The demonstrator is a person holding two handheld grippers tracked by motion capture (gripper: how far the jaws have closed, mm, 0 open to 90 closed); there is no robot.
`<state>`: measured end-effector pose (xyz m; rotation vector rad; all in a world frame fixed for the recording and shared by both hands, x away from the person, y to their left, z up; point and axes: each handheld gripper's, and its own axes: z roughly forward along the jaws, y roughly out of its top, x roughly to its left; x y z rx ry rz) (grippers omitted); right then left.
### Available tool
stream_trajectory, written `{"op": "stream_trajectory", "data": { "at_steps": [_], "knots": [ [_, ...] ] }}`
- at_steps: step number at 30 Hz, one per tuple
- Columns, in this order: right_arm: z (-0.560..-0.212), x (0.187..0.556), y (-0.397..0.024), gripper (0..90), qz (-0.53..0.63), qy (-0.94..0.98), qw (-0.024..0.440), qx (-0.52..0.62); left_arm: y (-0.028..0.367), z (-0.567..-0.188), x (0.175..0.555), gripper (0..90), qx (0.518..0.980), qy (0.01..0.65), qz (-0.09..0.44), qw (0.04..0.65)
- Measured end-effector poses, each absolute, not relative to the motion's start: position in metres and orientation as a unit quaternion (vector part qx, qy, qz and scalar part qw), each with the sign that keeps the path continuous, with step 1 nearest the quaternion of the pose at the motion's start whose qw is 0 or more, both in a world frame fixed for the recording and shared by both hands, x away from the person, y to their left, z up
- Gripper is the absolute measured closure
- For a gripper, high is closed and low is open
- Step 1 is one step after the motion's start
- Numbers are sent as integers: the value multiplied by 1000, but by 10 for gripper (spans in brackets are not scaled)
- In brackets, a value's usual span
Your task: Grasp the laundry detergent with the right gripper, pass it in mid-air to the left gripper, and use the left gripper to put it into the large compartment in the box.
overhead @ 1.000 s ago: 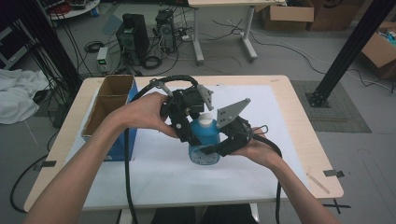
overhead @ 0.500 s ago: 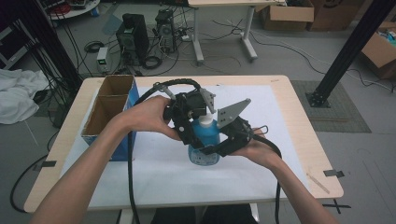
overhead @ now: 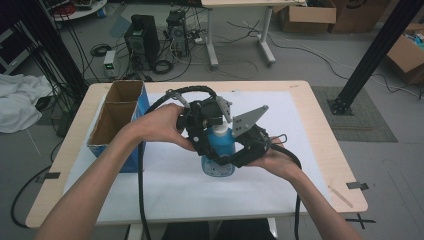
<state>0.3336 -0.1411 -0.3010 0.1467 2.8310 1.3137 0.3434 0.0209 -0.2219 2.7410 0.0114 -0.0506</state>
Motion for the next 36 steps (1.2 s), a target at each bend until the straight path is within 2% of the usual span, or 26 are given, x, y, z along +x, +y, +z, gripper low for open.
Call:
{"op": "stream_trajectory", "data": {
  "at_steps": [36],
  "knots": [
    [-305, 334, -137, 468, 417, 908, 5, 44, 16, -221, 345, 306, 980, 4, -16, 196]
  ]
}}
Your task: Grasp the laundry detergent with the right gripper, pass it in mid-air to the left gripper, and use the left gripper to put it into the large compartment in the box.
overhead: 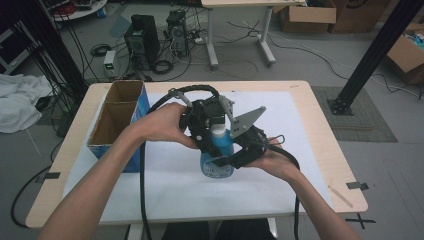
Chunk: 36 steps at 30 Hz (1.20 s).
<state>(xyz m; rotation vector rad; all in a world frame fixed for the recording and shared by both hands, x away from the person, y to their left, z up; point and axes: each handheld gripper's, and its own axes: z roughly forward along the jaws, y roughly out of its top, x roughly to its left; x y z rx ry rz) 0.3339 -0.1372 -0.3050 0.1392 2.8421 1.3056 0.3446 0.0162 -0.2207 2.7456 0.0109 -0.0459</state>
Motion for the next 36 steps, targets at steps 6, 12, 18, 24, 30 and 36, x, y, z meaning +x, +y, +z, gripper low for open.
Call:
{"op": "stream_trajectory", "data": {
  "at_steps": [6, 12, 18, 24, 30, 36],
  "knots": [
    [-305, 334, -137, 468, 418, 907, 5, 45, 15, -221, 345, 314, 981, -1, -16, 192],
    [-306, 333, -137, 468, 418, 907, 4, 44, 14, -222, 345, 358, 981, -4, -17, 192],
    [-306, 333, -138, 468, 418, 907, 6, 43, 13, -222, 344, 370, 981, -4, -17, 194],
    [-306, 333, -138, 468, 420, 906, 5, 44, 13, -221, 343, 374, 981, -9, -12, 193],
    [-306, 333, -139, 469, 421, 906, 5, 43, 13, -221, 342, 378, 981, -15, -5, 195],
    [-307, 332, -138, 464, 418, 908, 11, 40, 11, -222, 338, 383, 982, -18, 6, 186]
  ]
}}
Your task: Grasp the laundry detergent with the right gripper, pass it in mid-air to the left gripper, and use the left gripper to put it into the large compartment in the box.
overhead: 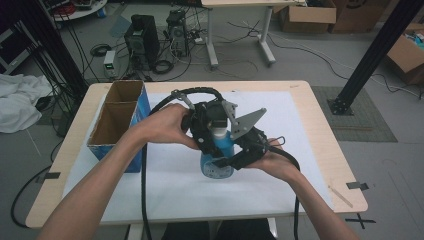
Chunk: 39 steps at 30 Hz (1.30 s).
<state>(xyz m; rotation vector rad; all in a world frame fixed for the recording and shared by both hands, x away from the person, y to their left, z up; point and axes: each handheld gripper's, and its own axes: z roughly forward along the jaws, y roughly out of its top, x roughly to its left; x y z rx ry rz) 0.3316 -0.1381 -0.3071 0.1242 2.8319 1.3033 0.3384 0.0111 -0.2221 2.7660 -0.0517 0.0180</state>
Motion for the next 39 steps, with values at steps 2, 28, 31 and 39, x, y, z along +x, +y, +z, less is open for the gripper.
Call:
{"op": "stream_trajectory", "data": {
  "at_steps": [2, 28, 31, 39],
  "knots": [
    [-308, 331, -138, 460, 415, 909, 13, 37, 9, -224, 337, 384, 983, -22, 12, 180],
    [-317, 333, -142, 401, 428, 903, 1, 39, 6, -227, 334, 386, 983, -26, 16, 180],
    [-318, 333, -141, 355, 428, 903, -10, 44, 7, -226, 335, 385, 983, -26, 17, 181],
    [-320, 334, -138, 316, 427, 903, -17, 42, 8, -226, 335, 385, 983, -24, 15, 180]
  ]
}}
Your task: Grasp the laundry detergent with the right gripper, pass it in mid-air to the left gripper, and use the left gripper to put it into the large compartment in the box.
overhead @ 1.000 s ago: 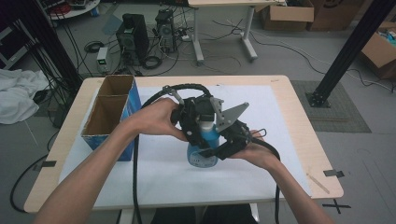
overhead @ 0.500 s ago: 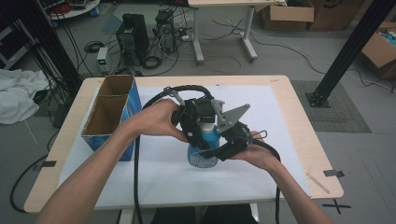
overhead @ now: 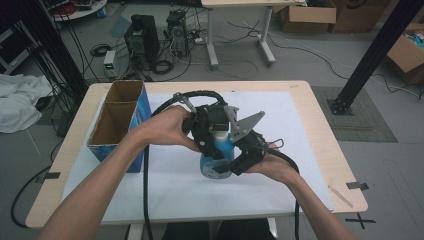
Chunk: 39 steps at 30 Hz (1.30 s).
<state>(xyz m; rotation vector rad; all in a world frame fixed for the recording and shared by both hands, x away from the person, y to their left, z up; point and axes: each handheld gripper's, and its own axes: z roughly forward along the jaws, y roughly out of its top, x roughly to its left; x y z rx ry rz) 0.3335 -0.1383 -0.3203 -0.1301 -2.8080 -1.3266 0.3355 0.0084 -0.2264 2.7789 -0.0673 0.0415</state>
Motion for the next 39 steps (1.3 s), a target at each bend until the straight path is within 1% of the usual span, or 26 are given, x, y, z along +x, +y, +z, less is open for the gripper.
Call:
{"op": "stream_trajectory", "data": {
  "at_steps": [7, 20, 24, 26, 32, 39],
  "knots": [
    [-320, 335, -140, 282, -434, -900, 19, -48, 10, -226, 335, 385, 983, -22, 13, 184],
    [-324, 336, -142, 189, -437, -896, 34, -65, 10, -226, 334, 385, 982, -26, 14, 185],
    [-325, 337, -144, 177, -439, -895, 36, -69, 12, -225, 334, 385, 982, -23, 12, 187],
    [-325, 337, -146, 152, -441, -894, 31, -74, 14, -224, 334, 385, 982, -20, 13, 189],
    [-323, 337, -154, 152, -447, -890, 17, -91, 20, -221, 336, 384, 982, -9, 19, 190],
    [-319, 337, -171, 152, -445, -887, 1, -122, 32, -211, 339, 384, 983, 29, 30, 179]
  ]
}}
